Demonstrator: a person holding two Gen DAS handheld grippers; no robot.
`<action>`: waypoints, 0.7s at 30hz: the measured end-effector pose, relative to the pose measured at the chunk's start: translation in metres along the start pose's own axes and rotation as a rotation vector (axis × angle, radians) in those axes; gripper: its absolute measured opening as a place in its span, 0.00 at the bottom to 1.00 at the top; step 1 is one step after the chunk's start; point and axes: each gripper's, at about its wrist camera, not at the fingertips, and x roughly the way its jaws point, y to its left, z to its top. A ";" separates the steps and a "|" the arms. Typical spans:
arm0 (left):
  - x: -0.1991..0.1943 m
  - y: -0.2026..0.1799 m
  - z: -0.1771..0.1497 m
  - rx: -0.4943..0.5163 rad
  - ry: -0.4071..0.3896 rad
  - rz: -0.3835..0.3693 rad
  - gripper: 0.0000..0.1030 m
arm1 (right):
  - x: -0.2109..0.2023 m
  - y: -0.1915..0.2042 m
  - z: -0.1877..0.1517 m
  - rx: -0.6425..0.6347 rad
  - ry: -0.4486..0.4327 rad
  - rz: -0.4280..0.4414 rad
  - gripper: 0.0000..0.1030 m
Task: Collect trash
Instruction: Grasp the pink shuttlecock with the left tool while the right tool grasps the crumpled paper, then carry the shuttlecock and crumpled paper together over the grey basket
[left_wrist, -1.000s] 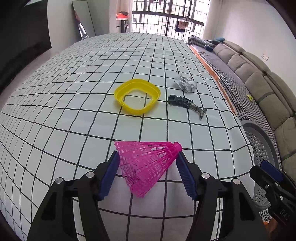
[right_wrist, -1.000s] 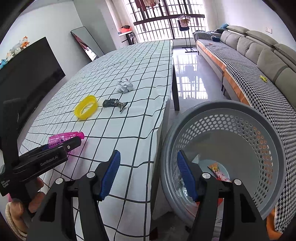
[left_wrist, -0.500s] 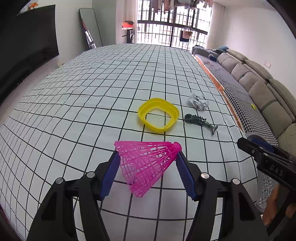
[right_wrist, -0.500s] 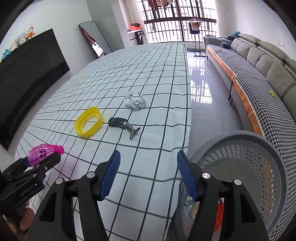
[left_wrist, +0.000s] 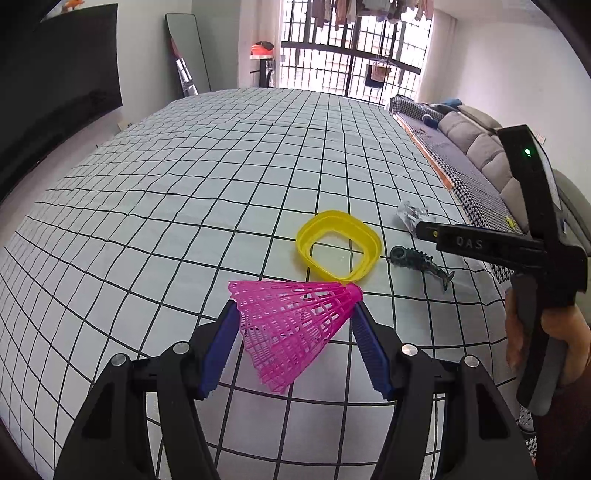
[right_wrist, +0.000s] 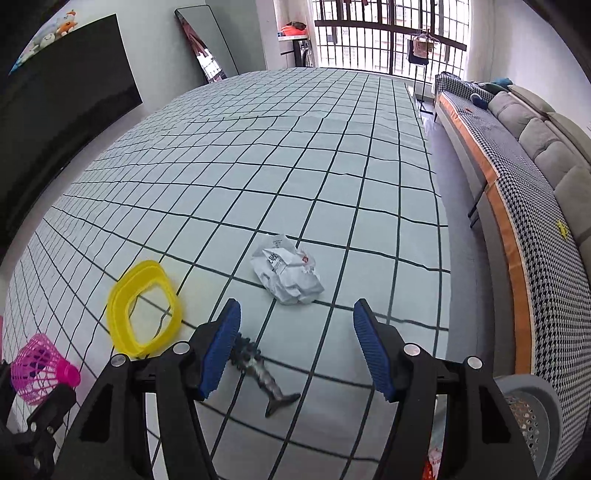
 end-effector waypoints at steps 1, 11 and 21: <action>0.001 0.001 0.000 0.000 0.002 -0.002 0.59 | 0.006 0.001 0.003 -0.009 0.009 -0.004 0.59; 0.007 0.001 -0.002 -0.002 0.014 -0.006 0.59 | 0.028 0.014 0.021 -0.075 0.045 -0.025 0.35; -0.001 -0.003 -0.003 0.011 -0.003 0.004 0.59 | -0.011 0.019 0.011 -0.079 -0.030 -0.021 0.32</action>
